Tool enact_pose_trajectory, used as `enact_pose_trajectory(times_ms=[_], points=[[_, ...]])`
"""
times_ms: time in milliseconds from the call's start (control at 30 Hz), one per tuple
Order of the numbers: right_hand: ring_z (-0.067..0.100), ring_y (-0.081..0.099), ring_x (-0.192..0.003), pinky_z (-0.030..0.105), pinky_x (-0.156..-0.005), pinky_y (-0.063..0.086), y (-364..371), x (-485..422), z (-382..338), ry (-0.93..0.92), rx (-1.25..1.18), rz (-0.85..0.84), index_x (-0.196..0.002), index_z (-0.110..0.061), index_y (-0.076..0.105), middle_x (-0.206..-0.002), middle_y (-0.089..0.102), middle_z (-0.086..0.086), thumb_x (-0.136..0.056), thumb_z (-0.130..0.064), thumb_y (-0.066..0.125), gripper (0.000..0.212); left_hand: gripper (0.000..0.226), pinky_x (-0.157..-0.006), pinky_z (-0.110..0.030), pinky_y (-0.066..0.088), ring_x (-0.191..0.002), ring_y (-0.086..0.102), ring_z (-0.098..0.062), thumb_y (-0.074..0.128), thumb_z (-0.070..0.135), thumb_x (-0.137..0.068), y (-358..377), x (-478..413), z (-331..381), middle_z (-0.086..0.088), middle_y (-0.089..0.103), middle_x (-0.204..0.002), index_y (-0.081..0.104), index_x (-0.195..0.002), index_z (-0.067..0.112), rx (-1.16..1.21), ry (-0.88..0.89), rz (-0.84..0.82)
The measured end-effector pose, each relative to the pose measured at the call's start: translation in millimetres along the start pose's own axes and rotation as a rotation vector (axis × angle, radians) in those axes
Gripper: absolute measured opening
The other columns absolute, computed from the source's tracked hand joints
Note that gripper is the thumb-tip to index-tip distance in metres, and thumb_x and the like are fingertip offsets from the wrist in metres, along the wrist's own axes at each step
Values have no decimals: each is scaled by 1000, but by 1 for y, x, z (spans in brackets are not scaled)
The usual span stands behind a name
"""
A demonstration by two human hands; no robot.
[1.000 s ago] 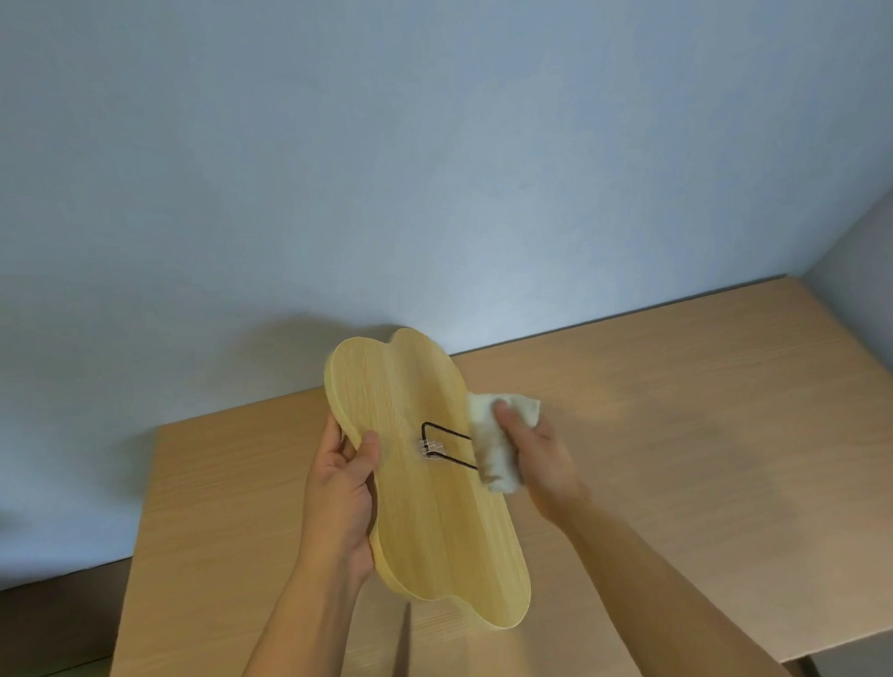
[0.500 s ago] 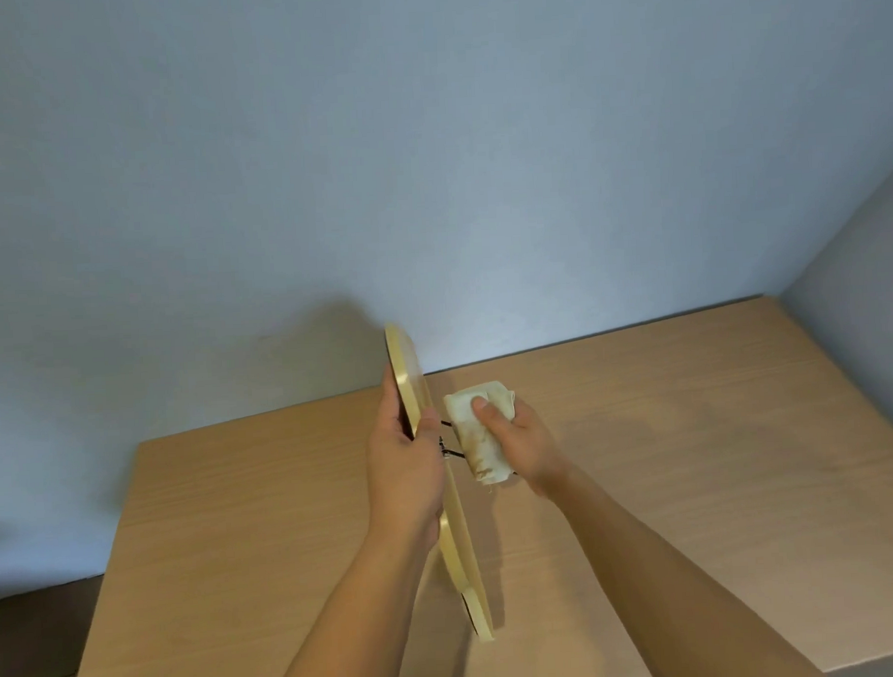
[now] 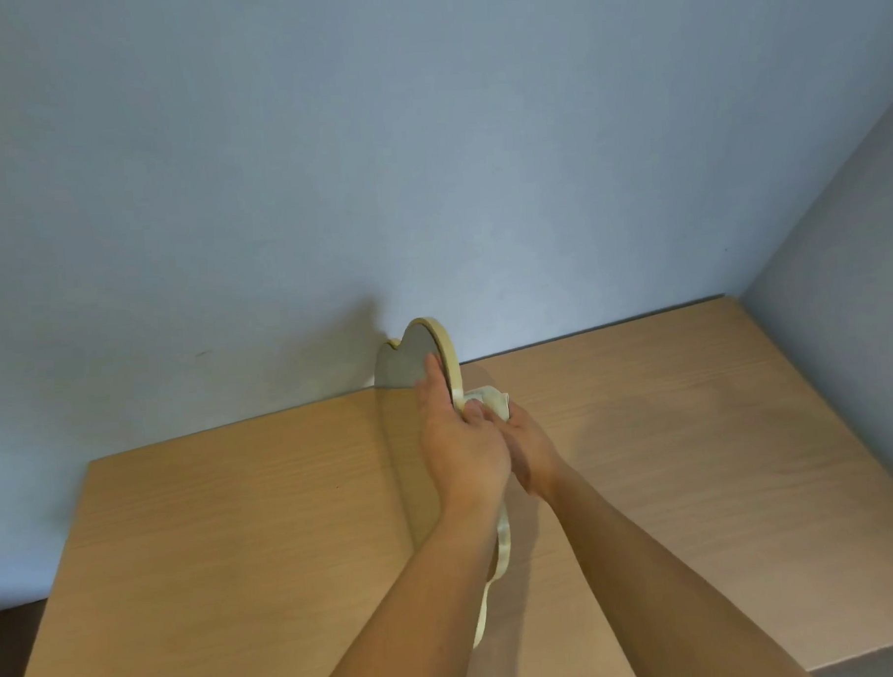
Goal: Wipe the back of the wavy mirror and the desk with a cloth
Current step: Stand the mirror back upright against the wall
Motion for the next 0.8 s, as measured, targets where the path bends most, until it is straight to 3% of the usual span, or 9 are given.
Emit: enact_pose_trajectory(times_ms=[67, 200, 333, 433, 533, 600, 633, 733, 800], points=[[14, 79, -90, 17, -67, 58, -3, 2, 3, 20, -8, 11, -105, -21, 77, -98, 82, 5, -106, -32, 56, 24, 69, -126, -41, 30, -158, 31, -19, 47, 5, -108, 12, 2, 0, 2, 28, -174, 22, -166, 34, -12, -22, -12], [8, 78, -81, 14, -63, 56, -7, 4, 5, 48, -52, 14, -88, -34, 80, -88, 82, -1, -108, -25, 53, 35, 69, -129, -38, 22, -161, 20, -16, 46, 3, -108, 21, 4, -1, 3, 18, -177, 23, -166, 34, -37, -30, 6], [11, 79, -87, 19, -67, 59, -5, 7, 4, 54, -57, 9, -93, -34, 80, -94, 83, 2, -107, -29, 54, 30, 69, -129, -38, 22, -161, 20, -17, 47, 4, -108, 21, 2, -5, 3, 20, -176, 24, -166, 34, -36, -40, 1], [25, 78, -102, 31, -79, 62, -12, 13, 1, 41, -99, 34, -111, -19, 78, -106, 81, 13, -108, -35, 53, 30, 70, -128, -38, 26, -158, 26, -14, 53, 2, -105, 18, 2, -5, 3, 30, -173, 28, -165, 30, 10, -23, -6], [39, 75, -105, 37, -76, 64, -30, 25, -14, -4, -184, 144, -115, -10, 74, -108, 79, 19, -106, -33, 57, 30, 69, -118, -35, 41, -135, 48, -7, 63, 10, -101, 10, 0, -6, 4, 48, -153, 37, -162, 28, 43, 0, -54], [40, 75, -104, 44, -80, 64, -43, 38, -31, -39, -228, 220, -113, -10, 74, -108, 79, 21, -103, -33, 62, 28, 54, -98, -30, 49, -105, 54, -5, 70, 21, -97, 1, -3, -4, 0, 56, -129, 52, -147, 27, 37, 32, -112], [37, 76, -103, 44, -80, 64, -48, 45, -41, -53, -242, 248, -114, -11, 74, -108, 79, 19, -102, -35, 64, 29, 47, -92, -26, 46, -101, 54, -3, 72, 27, -95, -5, -5, -3, 4, 57, -125, 55, -139, 28, 38, 41, -141], [25, 77, -92, 34, -70, 62, -54, 70, -81, -119, -293, 263, -113, -19, 76, -99, 80, 8, -101, -40, 66, 26, 68, -107, -20, 29, -138, 43, -2, 69, 42, -96, -29, -9, 4, 13, 43, -152, 43, -156, 23, 49, 27, -169], [20, 77, -88, 30, -66, 61, -44, 85, -109, -173, -328, 239, -112, -23, 77, -95, 79, 4, -101, -39, 65, 23, 61, -110, -25, 36, -140, 49, -10, 68, 41, -99, -46, -7, 20, 7, 52, -154, 51, -152, 18, 163, 40, -179]])
Point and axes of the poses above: each hand's wrist, its own x-axis away from the middle knuckle, its own y-axis out of the palm, z = x × y, the point moved 4 cm from there along -x, towards the middle knuckle
